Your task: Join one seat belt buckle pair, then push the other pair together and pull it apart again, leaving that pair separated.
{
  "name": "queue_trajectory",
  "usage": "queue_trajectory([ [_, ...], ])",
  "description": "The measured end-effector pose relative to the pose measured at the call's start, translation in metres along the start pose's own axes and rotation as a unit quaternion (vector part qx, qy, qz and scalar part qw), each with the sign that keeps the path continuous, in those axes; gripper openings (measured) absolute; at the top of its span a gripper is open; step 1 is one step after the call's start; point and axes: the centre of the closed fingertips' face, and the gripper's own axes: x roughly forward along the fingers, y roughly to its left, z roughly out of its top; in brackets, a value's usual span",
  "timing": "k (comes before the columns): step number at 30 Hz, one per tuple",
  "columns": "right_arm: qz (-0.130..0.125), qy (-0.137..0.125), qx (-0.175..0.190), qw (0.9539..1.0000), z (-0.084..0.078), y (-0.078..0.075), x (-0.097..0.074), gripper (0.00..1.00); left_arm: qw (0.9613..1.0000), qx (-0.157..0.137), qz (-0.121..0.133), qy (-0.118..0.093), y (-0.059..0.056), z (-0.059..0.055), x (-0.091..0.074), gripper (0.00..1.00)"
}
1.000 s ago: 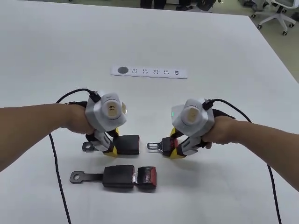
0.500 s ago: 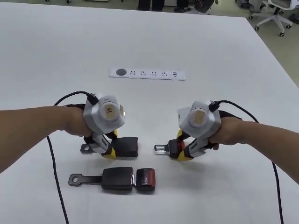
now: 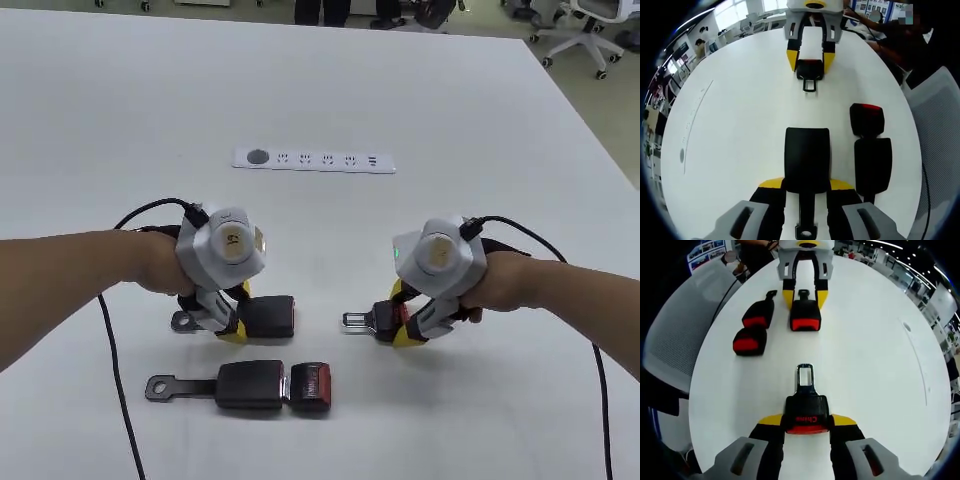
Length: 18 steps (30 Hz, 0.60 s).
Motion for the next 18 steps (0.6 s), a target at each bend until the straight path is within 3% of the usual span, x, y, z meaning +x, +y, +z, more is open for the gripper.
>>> queue_trajectory([
  [18, -0.017, 0.000, 0.002, 0.9999, -0.0012, -0.0054, 0.0008, 0.37, 0.9996, 0.020, 0.016, 0.011, -0.0013, -0.0024, -0.0023, 0.35],
])
